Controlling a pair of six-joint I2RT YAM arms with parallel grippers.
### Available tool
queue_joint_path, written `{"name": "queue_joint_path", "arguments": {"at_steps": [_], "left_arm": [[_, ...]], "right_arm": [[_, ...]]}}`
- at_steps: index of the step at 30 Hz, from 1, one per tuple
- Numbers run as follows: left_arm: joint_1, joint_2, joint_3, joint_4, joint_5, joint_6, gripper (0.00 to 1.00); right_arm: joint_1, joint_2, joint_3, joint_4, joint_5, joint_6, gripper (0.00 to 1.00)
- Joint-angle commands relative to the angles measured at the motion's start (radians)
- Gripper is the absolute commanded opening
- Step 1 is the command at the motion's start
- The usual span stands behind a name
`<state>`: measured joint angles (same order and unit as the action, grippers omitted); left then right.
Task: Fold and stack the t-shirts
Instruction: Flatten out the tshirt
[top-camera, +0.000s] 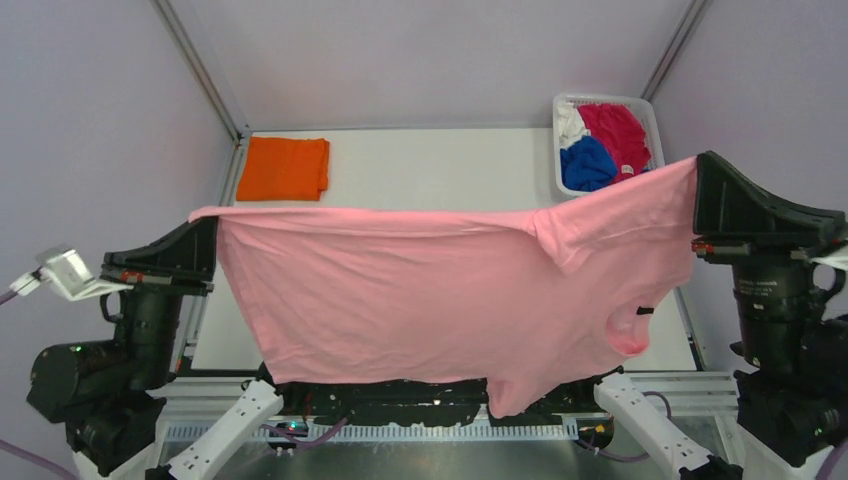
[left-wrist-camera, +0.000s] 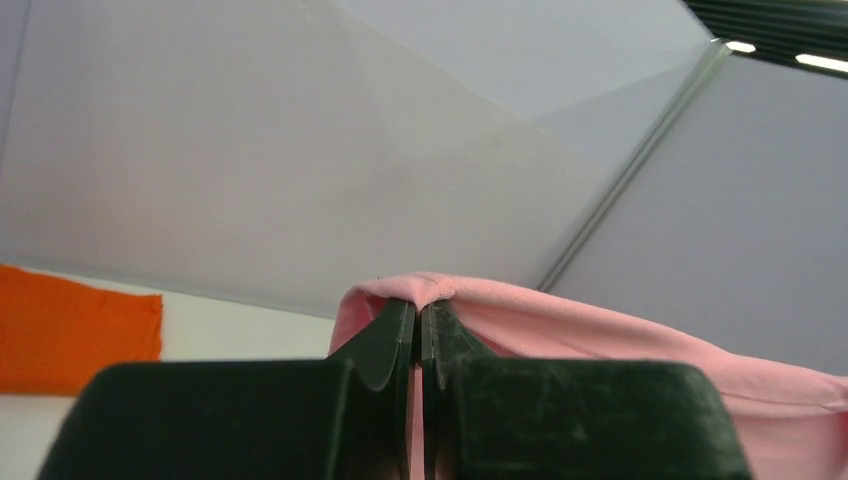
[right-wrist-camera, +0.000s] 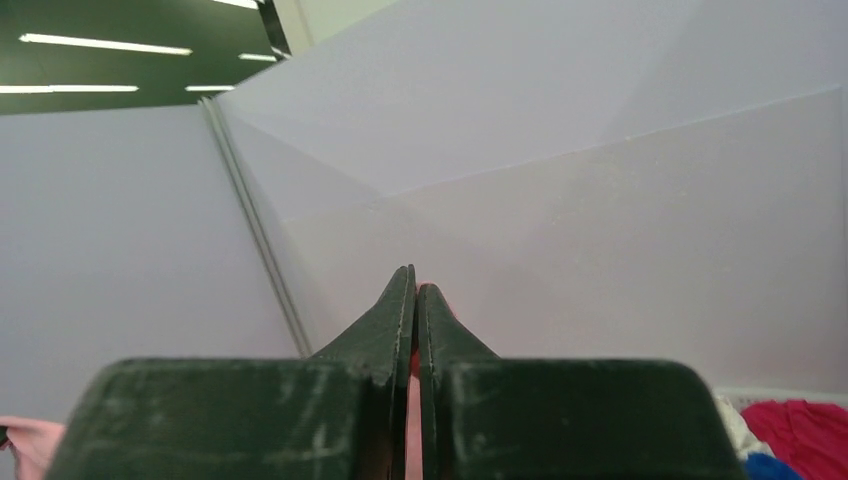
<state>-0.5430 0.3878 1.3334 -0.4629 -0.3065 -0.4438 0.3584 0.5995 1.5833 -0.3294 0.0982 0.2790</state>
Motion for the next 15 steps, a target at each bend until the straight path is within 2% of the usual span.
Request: {"name": "queue_joint_path", "arguments": {"at_steps": [1,4,6,8,10,13,15], "left_arm": [[-0.001,0.124,-0.084,0.028,-0.217,0.037,0.00],[0.000,0.231,-0.166,0.036,-0.402,0.022,0.00],[0.020,0.310,-0.225,0.050,-0.464,-0.001,0.00],[0.090,0.415,-0.291,0.065,-0.424,-0.053,0.00],[0.186,0.530,-0.362,0.137,-0.308,-0.122,0.00],[0.292,0.741,-0.436,0.310,-0.195,-0.175,0.00],[0.325,0.899,-0.413,0.360,-0.166,-0.195,0.00]], "right_arm": [[0.003,0.110,-0.117,0.057,0.136,-0.007,0.05],[0.003,0.199,-0.224,0.092,0.235,0.004,0.05],[0.002,0.280,-0.283,0.117,0.307,0.012,0.05],[0.001,0.378,-0.335,0.159,0.392,0.027,0.05],[0.002,0.488,-0.383,0.206,0.449,0.043,0.05],[0.001,0.657,-0.424,0.284,0.463,0.073,0.05],[-0.002,0.789,-0.433,0.368,0.450,0.088,0.06]]}}
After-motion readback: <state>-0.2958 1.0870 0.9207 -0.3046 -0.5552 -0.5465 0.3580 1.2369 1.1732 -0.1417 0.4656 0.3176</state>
